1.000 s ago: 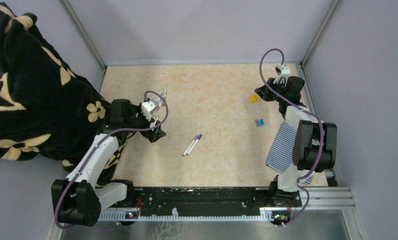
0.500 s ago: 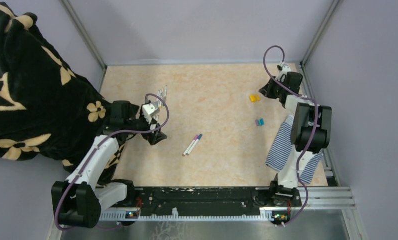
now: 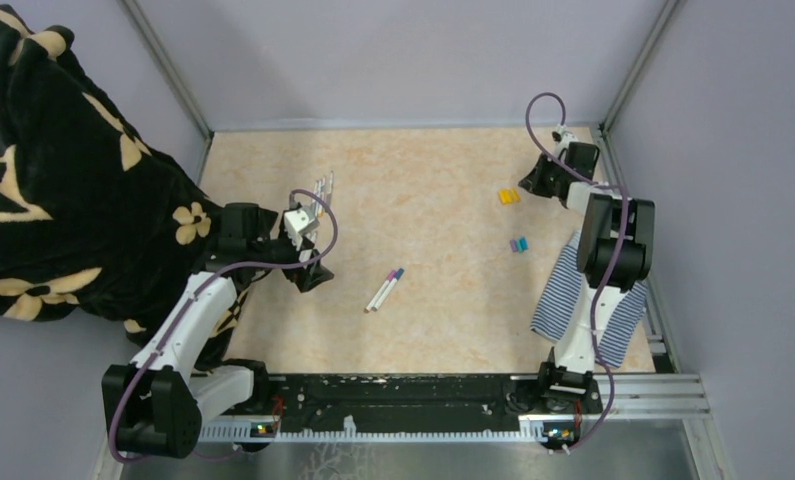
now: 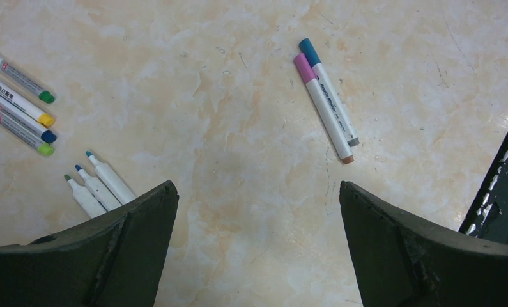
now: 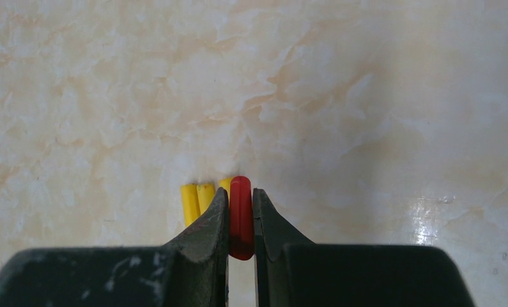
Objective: Open the pen caps
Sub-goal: Place the pen cap at the center of the board.
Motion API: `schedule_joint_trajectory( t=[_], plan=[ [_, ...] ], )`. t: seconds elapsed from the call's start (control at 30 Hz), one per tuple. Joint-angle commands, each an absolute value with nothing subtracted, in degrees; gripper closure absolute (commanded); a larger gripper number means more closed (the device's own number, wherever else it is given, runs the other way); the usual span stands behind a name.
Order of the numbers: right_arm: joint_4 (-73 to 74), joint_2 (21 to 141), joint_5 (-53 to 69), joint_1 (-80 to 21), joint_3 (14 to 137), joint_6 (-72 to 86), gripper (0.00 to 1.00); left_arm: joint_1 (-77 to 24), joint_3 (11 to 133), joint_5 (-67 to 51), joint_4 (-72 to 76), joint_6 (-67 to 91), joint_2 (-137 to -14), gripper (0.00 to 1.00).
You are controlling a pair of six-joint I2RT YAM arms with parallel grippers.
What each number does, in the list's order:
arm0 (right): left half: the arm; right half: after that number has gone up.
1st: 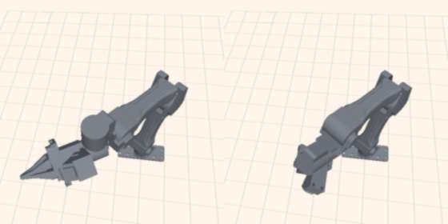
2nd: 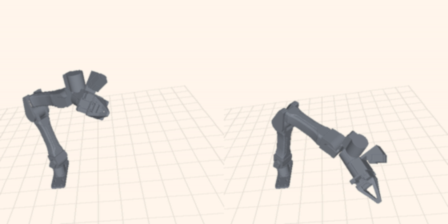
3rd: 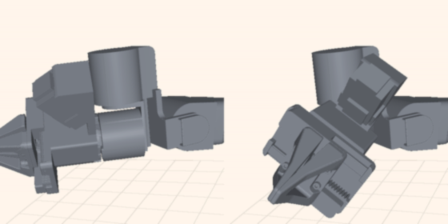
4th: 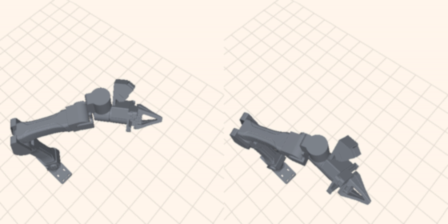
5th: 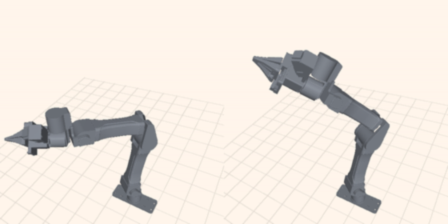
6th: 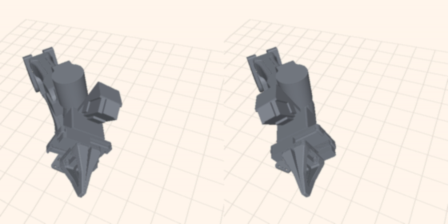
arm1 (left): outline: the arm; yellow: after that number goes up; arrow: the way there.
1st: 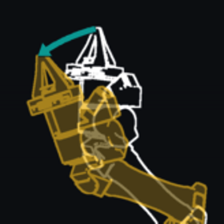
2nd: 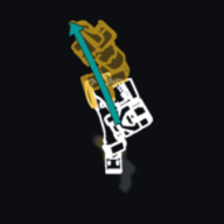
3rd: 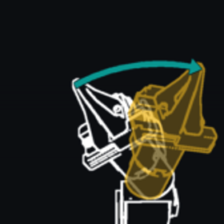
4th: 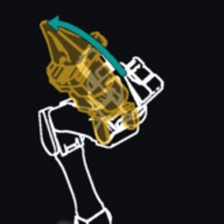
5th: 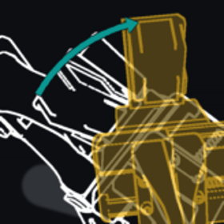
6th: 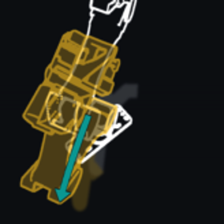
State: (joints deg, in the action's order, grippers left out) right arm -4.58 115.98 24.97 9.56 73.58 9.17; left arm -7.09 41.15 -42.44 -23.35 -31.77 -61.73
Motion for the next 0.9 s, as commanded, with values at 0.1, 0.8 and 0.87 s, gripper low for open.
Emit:
schedule_joint_trajectory(
  t=[0.1,0.8,0.87],
  plan=[
    [-3.7,119.0,24.7,9.6,79.9,9.7,0.92,-6.5,40.4,-44.5,-23.7,-33.1,-60.7,0.00],
    [-2.6,120.4,25.6,8.6,79.3,9.4,0.80,-6.3,40.5,-44.9,-23.9,-33.1,-60.9,0.00],
    [-2.5,120.4,26.0,8.5,79.4,9.4,0.78,-6.3,40.5,-44.9,-23.9,-33.2,-60.9,0.00]
  ],
)
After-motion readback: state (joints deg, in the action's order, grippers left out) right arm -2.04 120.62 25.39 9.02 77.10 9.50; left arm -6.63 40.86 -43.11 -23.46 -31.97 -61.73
